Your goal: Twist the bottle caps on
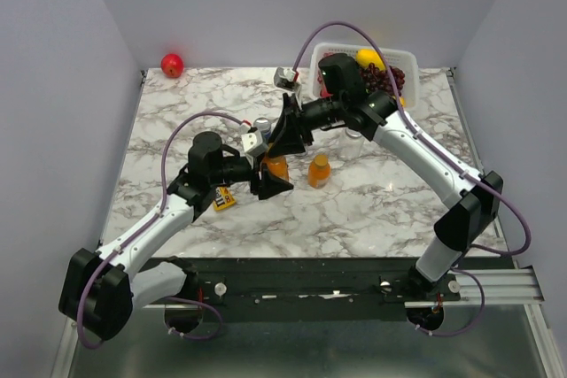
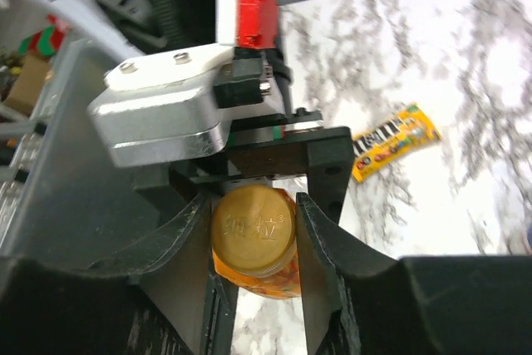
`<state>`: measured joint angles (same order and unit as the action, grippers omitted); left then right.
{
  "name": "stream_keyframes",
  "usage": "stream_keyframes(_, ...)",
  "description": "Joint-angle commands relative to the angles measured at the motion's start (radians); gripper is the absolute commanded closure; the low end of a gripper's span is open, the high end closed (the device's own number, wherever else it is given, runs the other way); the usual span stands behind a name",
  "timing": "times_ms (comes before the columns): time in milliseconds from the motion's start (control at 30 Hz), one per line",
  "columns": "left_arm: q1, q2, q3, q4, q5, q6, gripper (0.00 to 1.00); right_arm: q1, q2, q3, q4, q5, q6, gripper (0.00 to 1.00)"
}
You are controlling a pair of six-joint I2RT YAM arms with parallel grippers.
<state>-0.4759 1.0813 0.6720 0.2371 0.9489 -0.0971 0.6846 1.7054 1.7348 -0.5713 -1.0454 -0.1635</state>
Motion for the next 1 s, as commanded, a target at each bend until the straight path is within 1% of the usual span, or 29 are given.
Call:
stream_keyframes(0, -0.041, -0.035, 0.024, 0.171, -0.325, -0.166, 1.0, 0.026, -0.033, -0.056, 0.037, 0.398, 0.16, 0.8)
stream_keyframes(33, -0.059, -0.038, 0.044, 0.13, -0.382, -0.173, 1.0, 0.029, -0.044, -0.076, 0.063, 0.427, 0.265, 0.8)
stream_keyframes(67, -0.063, -0.035, 0.055, 0.107, -0.425, -0.177, 1.0, 0.03, -0.05, -0.089, 0.067, 0.48, 0.307, 0.8)
stream_keyframes(100, -0.066, -0.031, 0.067, 0.081, -0.494, -0.176, 1.0, 0.038, -0.046, -0.086, 0.056, 0.507, 0.343, 0.8)
stream_keyframes(133, -0.067, -0.026, 0.078, 0.033, -0.513, -0.17, 1.0, 0.046, -0.041, -0.077, 0.024, 0.53, 0.369, 0.79)
stream_keyframes(167, -0.067, -0.023, 0.077, 0.019, -0.524, -0.159, 1.0, 0.052, -0.041, -0.073, 0.022, 0.533, 0.367, 0.75)
stream_keyframes(200, -0.067, -0.026, 0.072, 0.005, -0.513, -0.142, 1.0, 0.055, -0.05, -0.078, 0.031, 0.518, 0.369, 0.66)
stream_keyframes(233, -0.066, -0.03, 0.054, -0.01, -0.498, -0.109, 1.0, 0.056, -0.059, -0.078, 0.043, 0.512, 0.371, 0.48)
stream_keyframes(267, -0.056, -0.046, 0.043, -0.019, -0.48, -0.092, 1.0, 0.055, -0.07, -0.077, 0.045, 0.513, 0.363, 0.37)
stream_keyframes(300, -0.05, -0.06, 0.031, -0.025, -0.458, -0.07, 1.0, 0.038, -0.094, -0.075, 0.053, 0.489, 0.354, 0.28)
stream_keyframes(333, -0.044, -0.073, 0.0, -0.028, -0.4, -0.038, 1.0, 0.02, -0.107, -0.086, 0.077, 0.443, 0.319, 0.24)
stream_keyframes(367, -0.037, -0.104, -0.015, -0.028, -0.363, -0.02, 1.0, -0.002, -0.124, -0.101, 0.1, 0.341, 0.303, 0.23)
stream_keyframes(400, -0.012, -0.116, -0.026, -0.032, -0.316, -0.003, 1.0, -0.047, -0.142, -0.116, 0.119, 0.302, 0.295, 0.23)
stream_keyframes(433, -0.001, -0.13, -0.044, -0.032, -0.221, 0.01, 1.0, -0.072, -0.162, -0.154, 0.163, 0.247, 0.279, 0.21)
stream_keyframes(467, 0.011, -0.144, -0.049, -0.027, -0.15, 0.029, 1.0, -0.097, -0.165, -0.162, 0.175, 0.108, 0.26, 0.2)
stream_keyframes(500, 0.031, -0.149, -0.049, -0.028, -0.101, 0.04, 1.0, -0.126, -0.167, -0.167, 0.18, 0.049, 0.231, 0.2)
stream_keyframes(533, 0.034, -0.146, -0.039, -0.044, -0.061, 0.048, 1.0, -0.132, -0.17, -0.175, 0.194, -0.005, 0.178, 0.2)
stream_keyframes(567, 0.036, -0.133, -0.028, -0.057, 0.026, 0.065, 1.0, -0.135, -0.174, -0.187, 0.195, -0.093, 0.138, 0.2)
stream_keyframes(600, 0.036, -0.126, -0.016, -0.077, 0.056, 0.091, 1.0, -0.132, -0.176, -0.192, 0.202, -0.131, 0.115, 0.2)
stream_keyframes(667, 0.036, -0.098, 0.011, -0.101, 0.108, 0.091, 1.0, -0.129, -0.168, -0.213, 0.293, -0.22, 0.153, 0.19)
stream_keyframes(733, 0.036, -0.083, 0.023, -0.09, 0.125, 0.092, 1.0, -0.119, -0.148, -0.205, 0.335, -0.258, 0.185, 0.19)
stream_keyframes(800, 0.033, -0.067, 0.037, -0.081, 0.137, 0.091, 1.0, -0.096, -0.127, -0.187, 0.337, -0.28, 0.174, 0.18)
stream_keyframes(833, 0.033, -0.061, 0.041, -0.081, 0.137, 0.091, 1.0, -0.086, -0.122, -0.181, 0.334, -0.284, 0.132, 0.18)
stream_keyframes(967, 0.025, -0.044, 0.066, -0.076, 0.139, 0.091, 1.0, -0.053, -0.092, -0.15, 0.323, -0.298, 0.124, 0.17)
